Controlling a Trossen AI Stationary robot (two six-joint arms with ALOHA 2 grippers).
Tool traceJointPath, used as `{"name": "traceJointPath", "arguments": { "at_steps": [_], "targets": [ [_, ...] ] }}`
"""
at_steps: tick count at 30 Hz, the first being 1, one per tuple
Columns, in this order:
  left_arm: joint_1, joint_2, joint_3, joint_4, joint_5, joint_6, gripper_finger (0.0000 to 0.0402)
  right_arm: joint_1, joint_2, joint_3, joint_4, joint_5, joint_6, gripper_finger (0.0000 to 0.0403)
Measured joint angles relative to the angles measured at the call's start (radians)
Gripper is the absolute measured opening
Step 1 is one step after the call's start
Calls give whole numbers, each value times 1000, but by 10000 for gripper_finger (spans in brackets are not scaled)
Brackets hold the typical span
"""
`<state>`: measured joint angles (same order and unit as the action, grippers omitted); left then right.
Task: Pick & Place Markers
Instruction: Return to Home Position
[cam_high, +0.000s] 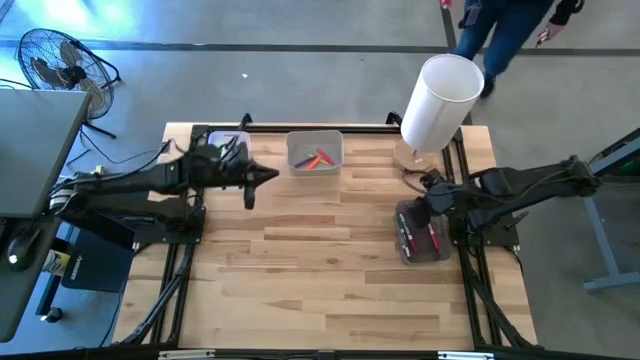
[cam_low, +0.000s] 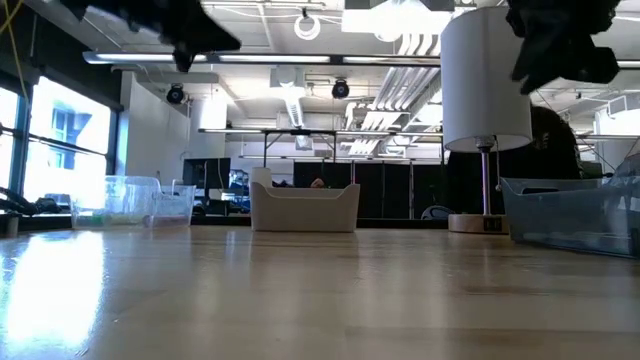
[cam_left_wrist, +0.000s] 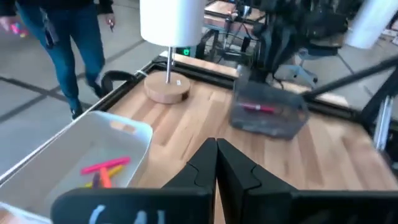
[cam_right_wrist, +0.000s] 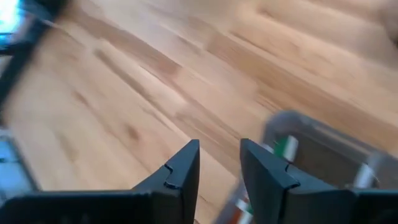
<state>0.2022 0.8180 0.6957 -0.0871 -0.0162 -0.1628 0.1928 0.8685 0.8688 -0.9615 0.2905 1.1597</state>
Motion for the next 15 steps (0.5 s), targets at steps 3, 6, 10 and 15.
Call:
{"name": "traceJointPath", "arguments": {
  "at_steps": [3, 6, 10, 15],
  "targets": [
    [-13, -73, -135, 75, 11, 36, 1, -8, -42, 0, 62, 7, -106, 98],
    [-35, -128, -237, 173, -24, -16, 0, -15, -66, 0, 119, 33, -217, 88],
    [-122, -194, -341, 255, -151, -55, 0, -24, -72, 0, 167, 101, -226, 74],
    [-272, -244, -423, 259, -316, -38, 0, -41, -68, 0, 184, 114, -218, 58]
  ]
}}
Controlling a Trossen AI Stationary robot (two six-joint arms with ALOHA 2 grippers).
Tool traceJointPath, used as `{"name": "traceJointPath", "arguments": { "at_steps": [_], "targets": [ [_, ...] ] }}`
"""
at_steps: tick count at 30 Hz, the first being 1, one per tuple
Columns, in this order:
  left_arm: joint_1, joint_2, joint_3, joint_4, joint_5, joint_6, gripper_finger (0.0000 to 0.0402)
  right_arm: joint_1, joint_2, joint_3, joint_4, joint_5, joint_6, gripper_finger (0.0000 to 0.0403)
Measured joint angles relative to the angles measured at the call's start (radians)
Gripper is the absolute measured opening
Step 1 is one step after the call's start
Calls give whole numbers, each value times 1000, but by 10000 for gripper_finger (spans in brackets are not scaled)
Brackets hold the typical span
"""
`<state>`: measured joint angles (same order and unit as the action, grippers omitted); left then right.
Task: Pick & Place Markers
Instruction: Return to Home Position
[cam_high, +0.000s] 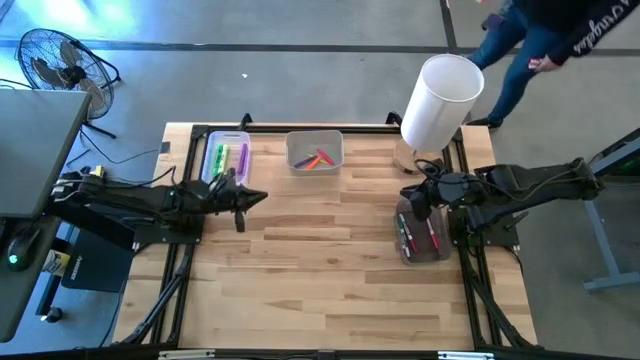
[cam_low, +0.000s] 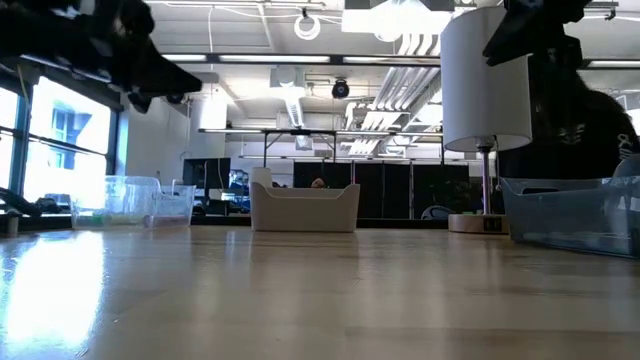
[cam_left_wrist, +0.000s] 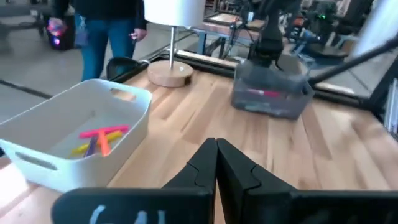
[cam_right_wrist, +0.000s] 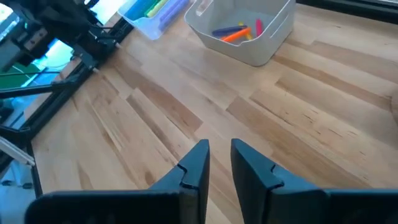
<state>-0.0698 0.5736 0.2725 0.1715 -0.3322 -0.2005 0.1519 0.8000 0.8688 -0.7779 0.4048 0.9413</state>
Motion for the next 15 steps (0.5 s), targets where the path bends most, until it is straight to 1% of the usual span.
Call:
{"name": "traceJointPath", "arguments": {
  "at_steps": [2, 4, 9, 12, 15],
  "targets": [
    [-42, -47, -33, 0, -23, 24, 0, -2, 0, 0, 10, -2, 0, 51],
    [-60, -102, -62, -16, -6, 40, 0, -2, 0, 0, 22, 4, 0, 44],
    [-51, -305, -116, -104, 148, 97, 0, -2, 0, 0, 44, 9, 1, 25],
    [-20, -441, -126, -203, 229, 131, 0, -2, 0, 0, 44, 10, 2, 14],
    [15, -567, -154, -248, 325, 151, 0, -2, 0, 0, 44, 11, 3, 5]
  ]
}}
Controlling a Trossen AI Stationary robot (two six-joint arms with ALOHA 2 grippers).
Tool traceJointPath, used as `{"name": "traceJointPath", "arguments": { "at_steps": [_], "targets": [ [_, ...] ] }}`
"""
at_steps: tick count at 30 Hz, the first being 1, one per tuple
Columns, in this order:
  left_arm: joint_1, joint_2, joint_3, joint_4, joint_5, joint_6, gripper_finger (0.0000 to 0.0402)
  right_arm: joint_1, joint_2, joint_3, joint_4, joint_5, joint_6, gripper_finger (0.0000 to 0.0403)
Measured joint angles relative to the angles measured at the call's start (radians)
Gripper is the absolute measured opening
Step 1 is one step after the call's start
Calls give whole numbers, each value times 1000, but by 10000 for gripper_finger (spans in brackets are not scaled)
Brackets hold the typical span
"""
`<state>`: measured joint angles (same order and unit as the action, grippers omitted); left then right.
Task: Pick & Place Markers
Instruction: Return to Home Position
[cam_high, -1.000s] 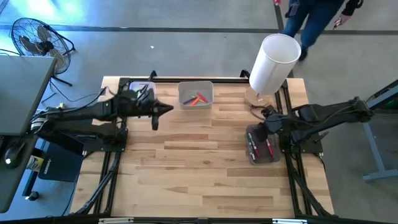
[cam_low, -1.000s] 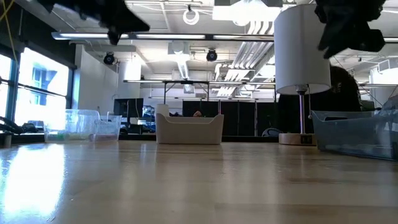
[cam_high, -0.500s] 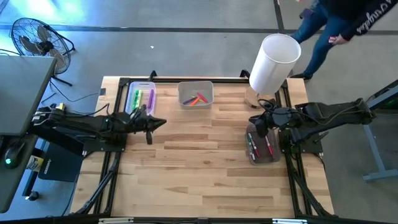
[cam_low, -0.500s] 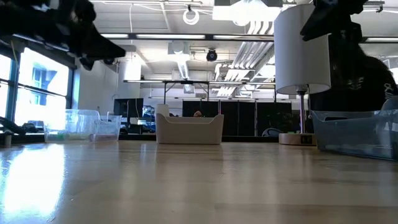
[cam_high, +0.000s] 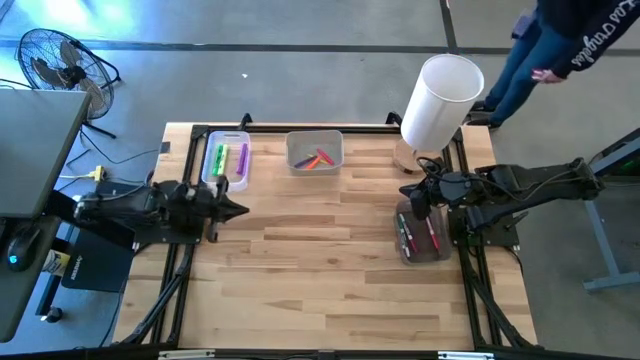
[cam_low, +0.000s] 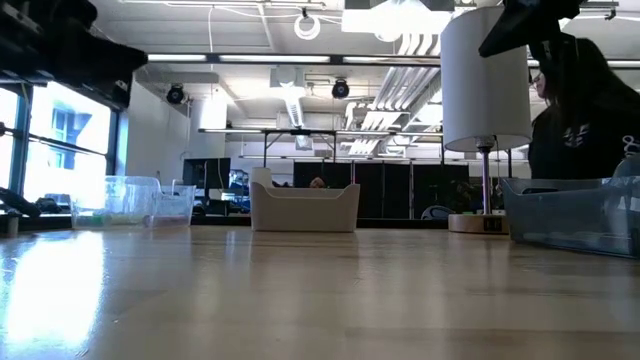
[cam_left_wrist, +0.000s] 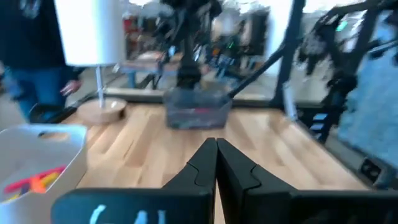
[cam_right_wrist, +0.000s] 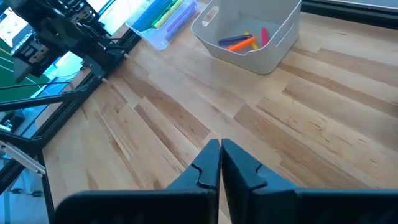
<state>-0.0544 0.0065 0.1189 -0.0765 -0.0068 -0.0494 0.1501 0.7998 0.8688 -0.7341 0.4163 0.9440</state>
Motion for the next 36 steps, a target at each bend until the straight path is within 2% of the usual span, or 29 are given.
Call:
{"name": "traceJointPath", "arguments": {
  "at_steps": [4, 8, 11, 14, 23, 26, 32, 36],
  "targets": [
    [44, 7, -106, 117, 109, -34, 0, 0, 0, 0, -1, 0, -2, 1],
    [76, 46, -104, 117, 134, -58, 0, 0, -1, 0, 1, -3, -62, 1],
    [83, 32, -104, 154, 147, 1, 0, 0, -3, 0, 6, 2, -160, 1],
    [80, 40, -105, 112, 121, 43, 0, 0, -3, 0, 6, 13, -280, 0],
    [81, 38, -106, 123, 115, 45, 1, 48, -16, -11, 6, 23, -647, 0],
    [81, 40, -106, 117, 115, 45, 1, 56, -78, -117, 145, -26, -725, 0],
    [81, 39, -107, 118, 115, 45, 1, 6, -275, -444, 535, -230, -848, 0],
    [81, 39, -107, 119, 115, 45, 1, -57, -429, -576, 634, -315, -876, 0]
  ]
}}
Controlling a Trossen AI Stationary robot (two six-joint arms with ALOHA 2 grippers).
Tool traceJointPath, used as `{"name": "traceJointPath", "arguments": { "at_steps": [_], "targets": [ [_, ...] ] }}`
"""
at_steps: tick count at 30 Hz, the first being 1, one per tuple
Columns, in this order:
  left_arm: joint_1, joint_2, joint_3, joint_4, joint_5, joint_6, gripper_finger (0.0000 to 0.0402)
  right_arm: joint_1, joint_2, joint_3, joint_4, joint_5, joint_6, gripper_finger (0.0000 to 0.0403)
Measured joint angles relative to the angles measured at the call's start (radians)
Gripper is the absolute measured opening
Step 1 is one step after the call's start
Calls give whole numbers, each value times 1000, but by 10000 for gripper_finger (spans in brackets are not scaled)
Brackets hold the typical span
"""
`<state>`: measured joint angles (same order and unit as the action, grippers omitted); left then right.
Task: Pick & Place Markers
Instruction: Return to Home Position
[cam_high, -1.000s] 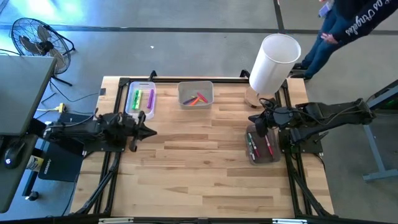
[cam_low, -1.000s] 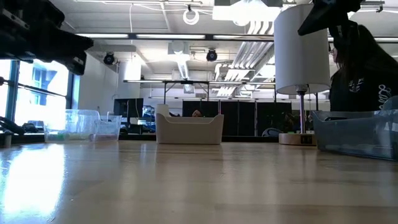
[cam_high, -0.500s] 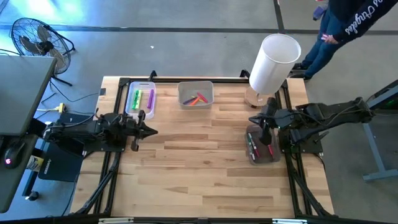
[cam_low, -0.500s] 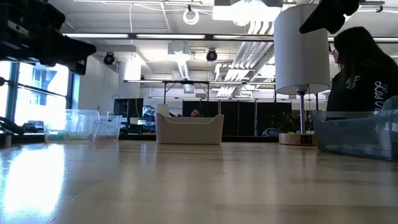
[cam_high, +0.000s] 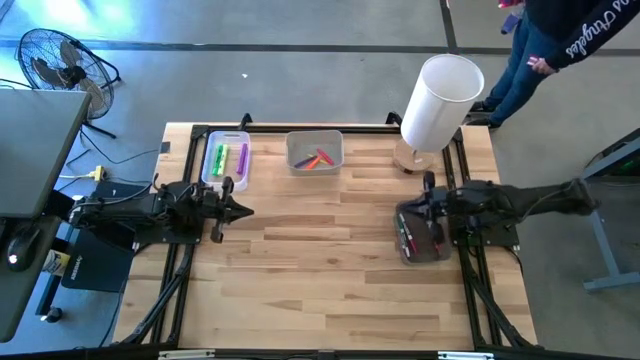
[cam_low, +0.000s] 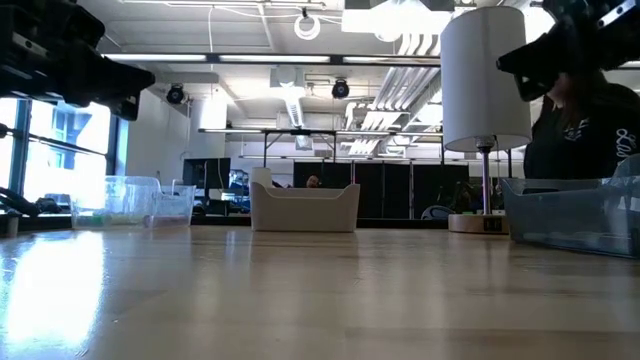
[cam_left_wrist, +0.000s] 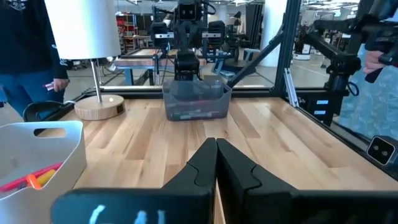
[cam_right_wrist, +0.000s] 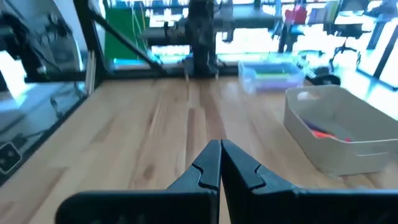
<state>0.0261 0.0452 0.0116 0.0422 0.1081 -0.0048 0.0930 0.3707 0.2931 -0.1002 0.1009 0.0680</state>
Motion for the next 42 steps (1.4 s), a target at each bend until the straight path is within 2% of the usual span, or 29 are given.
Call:
{"name": "traceJointPath", "arguments": {
  "at_steps": [9, 12, 14, 16, 26, 42],
  "targets": [
    [0, 0, 0, 0, 0, 0, 1, -54, -364, -169, 1, -114, -8, 0],
    [0, 0, 0, 0, 0, 0, 1, -56, -364, -223, 68, -150, -28, 0],
    [0, 4, 0, 0, 2, -1, 1, -63, -356, -267, 171, -175, -31, 0],
    [0, 4, 0, -9, 5, -1, 1, -74, -365, -283, 149, -187, -27, 0],
    [0, 6, 1, -19, -13, -1, 1, -94, -364, -283, 132, -47, -21, 1],
    [0, 6, 1, -23, -14, -1, 1, -94, -364, -283, 134, -48, -24, 0]
  ]
}}
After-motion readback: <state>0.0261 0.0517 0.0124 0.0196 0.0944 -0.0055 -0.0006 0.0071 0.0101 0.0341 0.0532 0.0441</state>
